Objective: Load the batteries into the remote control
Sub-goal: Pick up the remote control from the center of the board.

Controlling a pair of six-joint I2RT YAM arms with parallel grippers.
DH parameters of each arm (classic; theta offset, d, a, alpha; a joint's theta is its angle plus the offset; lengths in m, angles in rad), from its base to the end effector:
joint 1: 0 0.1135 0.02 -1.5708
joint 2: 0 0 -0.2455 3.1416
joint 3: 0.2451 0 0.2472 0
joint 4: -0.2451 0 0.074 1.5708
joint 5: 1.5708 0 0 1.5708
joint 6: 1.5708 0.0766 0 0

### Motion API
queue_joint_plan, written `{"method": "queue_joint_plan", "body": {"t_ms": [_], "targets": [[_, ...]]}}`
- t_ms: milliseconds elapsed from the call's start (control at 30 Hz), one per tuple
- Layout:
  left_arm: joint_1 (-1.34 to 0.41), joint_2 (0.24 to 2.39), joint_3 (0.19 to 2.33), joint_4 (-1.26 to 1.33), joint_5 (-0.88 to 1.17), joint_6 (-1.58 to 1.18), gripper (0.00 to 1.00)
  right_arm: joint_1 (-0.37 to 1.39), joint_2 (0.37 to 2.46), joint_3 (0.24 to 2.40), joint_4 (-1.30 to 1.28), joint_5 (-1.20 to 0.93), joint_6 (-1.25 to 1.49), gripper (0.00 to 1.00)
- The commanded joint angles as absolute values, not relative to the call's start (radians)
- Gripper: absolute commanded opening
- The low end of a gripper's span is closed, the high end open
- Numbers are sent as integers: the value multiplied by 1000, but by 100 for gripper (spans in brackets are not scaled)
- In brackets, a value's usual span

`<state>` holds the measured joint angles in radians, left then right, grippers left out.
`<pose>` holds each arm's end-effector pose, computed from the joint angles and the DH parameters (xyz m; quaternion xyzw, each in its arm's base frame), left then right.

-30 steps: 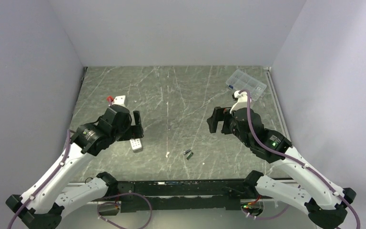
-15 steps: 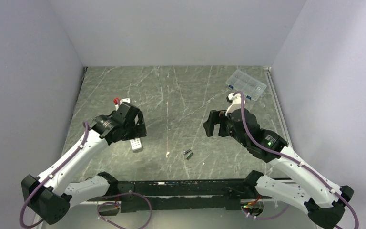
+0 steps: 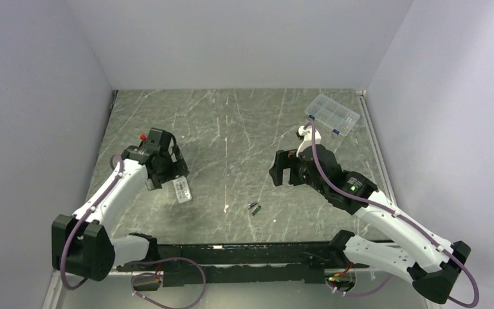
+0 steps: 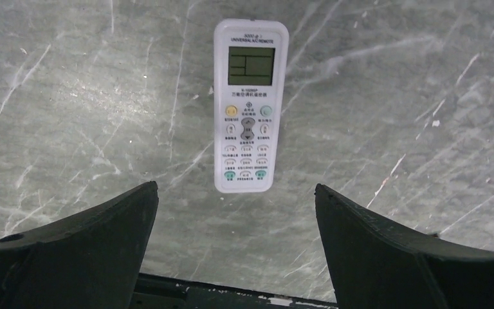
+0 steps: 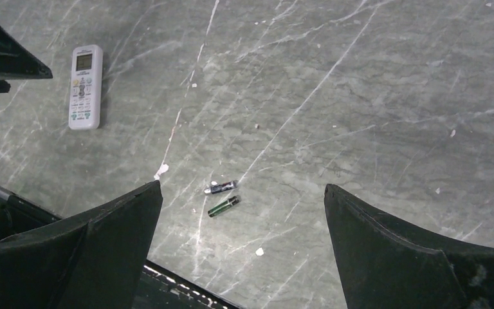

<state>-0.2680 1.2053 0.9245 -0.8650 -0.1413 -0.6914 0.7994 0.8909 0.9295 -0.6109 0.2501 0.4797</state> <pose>0.2353 -0.0534 0.1975 -0.2194 0.9502 -0.0359 0.2185 0.1722 0.1499 0.2933 -0.0797 0.8695 0.1957 0.4465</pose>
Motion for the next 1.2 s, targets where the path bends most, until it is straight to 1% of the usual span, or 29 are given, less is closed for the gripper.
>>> {"method": "queue_joint_plan", "body": {"t_ms": [0, 133, 333, 700, 900, 1167], "targets": [[-227, 1259, 940, -813, -72, -677, 97, 799, 877, 917, -554, 223, 482, 100], [-225, 1328, 955, -794, -38, -673, 96, 800, 868, 905, -544, 211, 479, 100], [-225, 1422, 966, -767, 5, -659, 99, 801, 858, 886, -532, 180, 477, 100], [-226, 1531, 980, -749, 3, -623, 99, 800, 840, 857, -509, 150, 474, 100], [-226, 1594, 1006, -744, 3, -619, 93, 801, 829, 848, -509, 142, 472, 100], [-227, 1657, 1019, -749, -22, -615, 79, 800, 807, 845, -524, 150, 465, 100]]}}
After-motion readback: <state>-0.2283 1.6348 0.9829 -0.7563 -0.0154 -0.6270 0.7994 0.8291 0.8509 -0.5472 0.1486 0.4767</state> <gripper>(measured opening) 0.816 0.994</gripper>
